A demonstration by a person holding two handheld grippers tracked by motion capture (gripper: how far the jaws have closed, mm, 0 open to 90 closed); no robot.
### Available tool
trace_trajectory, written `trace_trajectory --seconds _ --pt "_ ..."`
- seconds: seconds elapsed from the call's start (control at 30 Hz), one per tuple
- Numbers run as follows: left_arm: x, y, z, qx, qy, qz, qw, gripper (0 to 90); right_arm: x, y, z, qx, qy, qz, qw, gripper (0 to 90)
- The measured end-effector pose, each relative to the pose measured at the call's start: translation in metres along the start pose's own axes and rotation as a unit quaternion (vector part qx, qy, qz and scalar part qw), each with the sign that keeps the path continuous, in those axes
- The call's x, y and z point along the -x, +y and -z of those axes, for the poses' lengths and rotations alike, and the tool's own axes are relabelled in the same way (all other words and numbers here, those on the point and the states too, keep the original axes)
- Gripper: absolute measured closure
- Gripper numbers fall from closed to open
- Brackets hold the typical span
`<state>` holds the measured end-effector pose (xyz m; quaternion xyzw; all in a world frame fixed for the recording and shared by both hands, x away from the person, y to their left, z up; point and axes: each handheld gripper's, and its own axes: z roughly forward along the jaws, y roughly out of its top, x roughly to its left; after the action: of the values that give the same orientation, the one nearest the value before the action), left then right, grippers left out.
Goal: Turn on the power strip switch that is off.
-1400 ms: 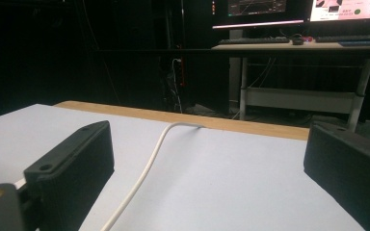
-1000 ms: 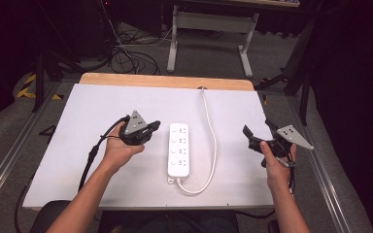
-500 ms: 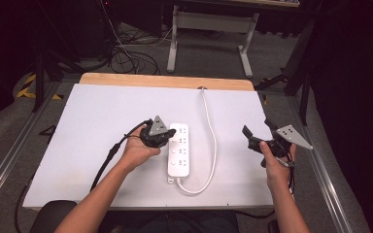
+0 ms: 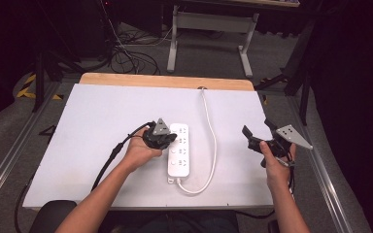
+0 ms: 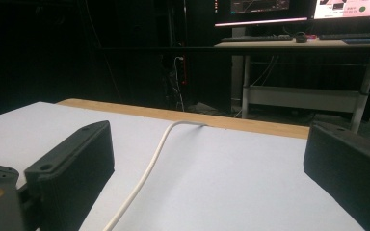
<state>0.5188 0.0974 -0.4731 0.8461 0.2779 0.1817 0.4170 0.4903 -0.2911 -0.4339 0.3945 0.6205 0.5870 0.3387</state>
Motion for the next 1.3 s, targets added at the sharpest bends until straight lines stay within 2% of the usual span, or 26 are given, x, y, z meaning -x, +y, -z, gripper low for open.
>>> trace_trajectory --seconds 0.2,0.27,0.33,0.4,0.6,0.7,0.83,0.9,1.0,1.3 --pt "0.003 0.0001 -0.001 -0.003 -0.004 0.013 0.9999 89.9 -0.0006 0.0001 0.0006 0.001 -0.001 0.001 1.0 4.3" --pt "0.0038 0.0011 -0.0007 -0.008 0.002 0.006 0.9999 89.9 -0.0008 0.0002 0.0007 0.001 0.0 0.001 1.0 4.3" --pt "0.004 0.0007 -0.0013 -0.008 0.0 0.015 0.9998 89.9 -0.001 0.0002 0.0008 0.002 0.0 0.0 1.0 4.3" --pt "0.0059 0.0009 -0.0014 -0.01 0.009 0.009 0.9999 90.0 -0.0012 0.0005 0.0012 0.004 0.0 0.0 1.0 4.5" --pt "0.0082 -0.0003 -0.0012 -0.013 0.014 0.013 0.9997 90.0 -0.0017 0.0007 0.0012 0.004 -0.001 -0.001 1.0 4.6" --pt "0.0064 -0.0002 -0.0018 -0.017 0.01 0.021 0.9996 90.0 -0.0032 0.0013 0.0012 0.005 0.0 -0.001 1.0 4.5" --pt "0.0075 0.0027 -0.0021 -0.027 0.012 0.021 0.9994 90.0 -0.0041 0.0015 0.0009 0.005 0.0 0.0 1.0 4.6" --pt "0.0061 0.0028 -0.0021 -0.028 0.007 0.029 0.9992 90.0 -0.0043 0.0014 0.0005 0.003 0.0 0.002 1.0 4.6" --pt "0.0078 0.004 -0.0021 -0.032 0.012 0.021 0.9992 90.0 -0.0044 0.0013 0.0004 0.003 0.0 0.004 1.0 4.5" --pt "0.0073 0.0039 -0.0021 -0.031 0.012 0.03 0.999 90.0 -0.0035 0.0016 0.0015 0.004 -0.001 0.001 1.0 4.6"
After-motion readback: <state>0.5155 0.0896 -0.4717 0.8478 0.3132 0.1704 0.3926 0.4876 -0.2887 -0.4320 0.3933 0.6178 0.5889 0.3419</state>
